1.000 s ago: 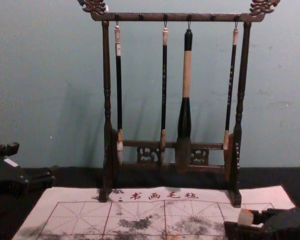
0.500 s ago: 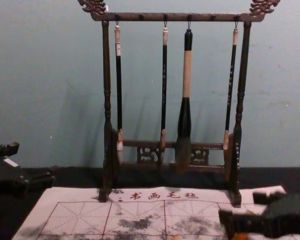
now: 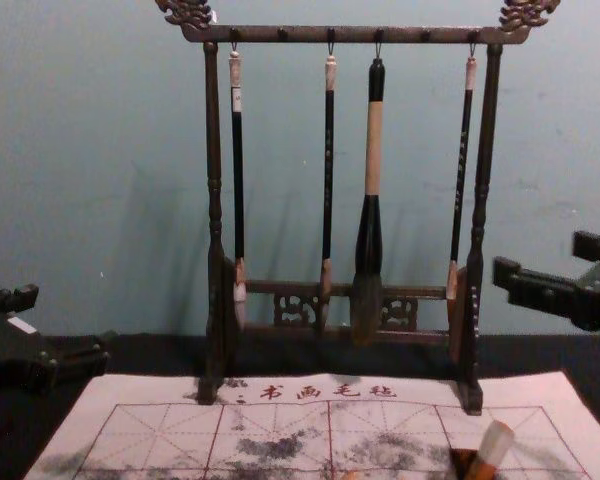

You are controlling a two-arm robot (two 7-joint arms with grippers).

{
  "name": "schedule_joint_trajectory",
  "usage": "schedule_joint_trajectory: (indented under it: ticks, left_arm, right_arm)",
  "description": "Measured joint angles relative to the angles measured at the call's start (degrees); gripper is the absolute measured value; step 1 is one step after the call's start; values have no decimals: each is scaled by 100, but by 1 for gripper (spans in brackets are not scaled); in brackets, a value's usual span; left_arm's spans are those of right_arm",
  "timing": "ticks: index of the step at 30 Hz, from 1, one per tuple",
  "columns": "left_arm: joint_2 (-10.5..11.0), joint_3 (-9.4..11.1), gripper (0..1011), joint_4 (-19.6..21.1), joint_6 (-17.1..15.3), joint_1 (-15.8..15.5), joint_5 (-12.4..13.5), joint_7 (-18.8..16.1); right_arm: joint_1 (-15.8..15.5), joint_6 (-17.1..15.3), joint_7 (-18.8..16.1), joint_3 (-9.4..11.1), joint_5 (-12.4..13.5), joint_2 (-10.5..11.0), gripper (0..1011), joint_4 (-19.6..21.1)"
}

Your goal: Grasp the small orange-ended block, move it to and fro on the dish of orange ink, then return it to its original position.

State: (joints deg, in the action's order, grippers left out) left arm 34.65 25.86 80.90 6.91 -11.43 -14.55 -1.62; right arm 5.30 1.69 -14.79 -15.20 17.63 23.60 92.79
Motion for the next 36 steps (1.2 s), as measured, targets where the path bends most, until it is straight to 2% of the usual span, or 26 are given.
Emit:
schedule_joint_trajectory:
  ticks: [3,13,16,36]
  left_arm:
    - [0,0,1001,0,0,0,0,0]
    - [0,0,1001,0,0,0,0,0]
    - [0,0,1001,0,0,0,0,0]
    - [0,0,1001,0,0,0,0,0]
  right_arm:
    - [-58,416,307,60,-374,-121,1000,-275]
    - [-125,838,787,84,-1058,-379,1000,-1180]
    - [-109,887,816,91,-1139,-421,1000,-1339]
    - [-112,877,805,90,-1106,-402,1000,-1252]
